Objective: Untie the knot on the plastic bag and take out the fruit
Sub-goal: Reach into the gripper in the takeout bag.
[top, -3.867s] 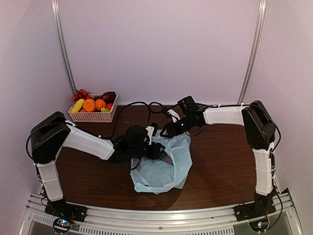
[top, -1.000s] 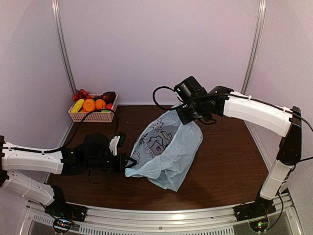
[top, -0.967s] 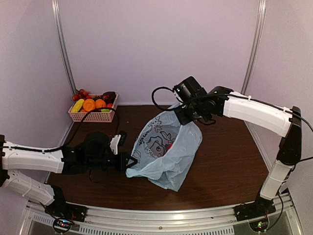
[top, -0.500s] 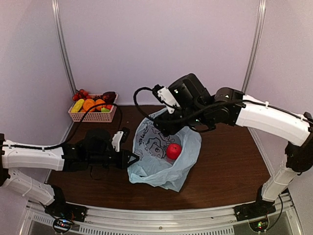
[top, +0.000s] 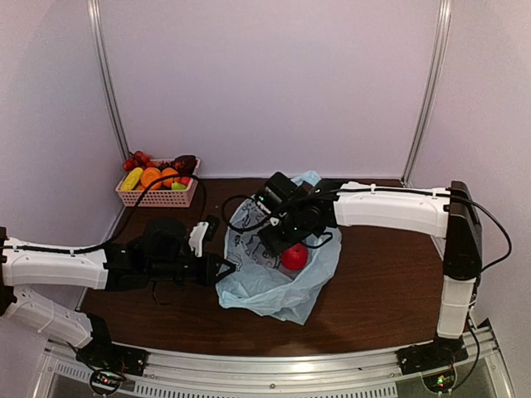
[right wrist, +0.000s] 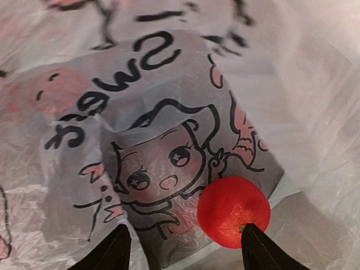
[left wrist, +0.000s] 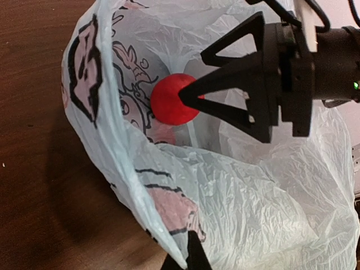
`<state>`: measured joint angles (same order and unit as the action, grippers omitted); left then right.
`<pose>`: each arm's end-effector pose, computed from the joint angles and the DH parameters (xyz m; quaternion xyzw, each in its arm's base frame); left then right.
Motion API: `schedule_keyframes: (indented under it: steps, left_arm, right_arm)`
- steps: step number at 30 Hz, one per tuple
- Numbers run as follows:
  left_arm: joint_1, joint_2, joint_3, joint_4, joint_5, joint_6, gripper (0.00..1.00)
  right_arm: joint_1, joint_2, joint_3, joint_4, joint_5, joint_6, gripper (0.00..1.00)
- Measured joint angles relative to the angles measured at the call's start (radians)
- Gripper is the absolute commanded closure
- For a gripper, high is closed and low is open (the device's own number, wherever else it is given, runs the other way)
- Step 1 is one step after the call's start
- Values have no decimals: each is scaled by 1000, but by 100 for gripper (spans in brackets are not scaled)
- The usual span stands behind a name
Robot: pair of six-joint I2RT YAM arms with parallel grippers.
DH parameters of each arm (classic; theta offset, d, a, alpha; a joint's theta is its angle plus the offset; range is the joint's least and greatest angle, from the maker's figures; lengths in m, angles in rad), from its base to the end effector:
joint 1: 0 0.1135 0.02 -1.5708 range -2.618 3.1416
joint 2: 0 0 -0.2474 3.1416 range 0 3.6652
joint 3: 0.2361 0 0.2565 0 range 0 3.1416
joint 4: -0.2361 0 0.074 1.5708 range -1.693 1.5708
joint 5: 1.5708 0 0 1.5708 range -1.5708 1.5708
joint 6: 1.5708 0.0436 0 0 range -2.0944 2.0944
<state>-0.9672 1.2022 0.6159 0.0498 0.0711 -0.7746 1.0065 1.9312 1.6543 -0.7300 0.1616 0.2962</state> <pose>0.1523 -0.2263 0.1962 0.1010 0.8630 -0.3978 0.2946 0.2338 0.3563 0.2356 -0.3119 0.9054 0.1065 0.2675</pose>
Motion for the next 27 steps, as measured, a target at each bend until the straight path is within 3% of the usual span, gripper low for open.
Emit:
schedule_keyframes:
  steps: [8, 16, 23, 27]
  left_arm:
    - [0, 1, -1, -1, 4, 0, 100]
    - [0, 4, -1, -12, 10, 0, 100]
    - [0, 5, -1, -21, 11, 0, 100]
    - [0, 10, -1, -21, 12, 0, 100]
  right_arm:
    - [-97, 68, -26, 48, 45, 101, 13]
    - [-136, 135, -61, 113, 101, 164, 5]
    - [-154, 151, -137, 186, 67, 204, 10]
    - [-154, 154, -180, 233, 33, 230, 22]
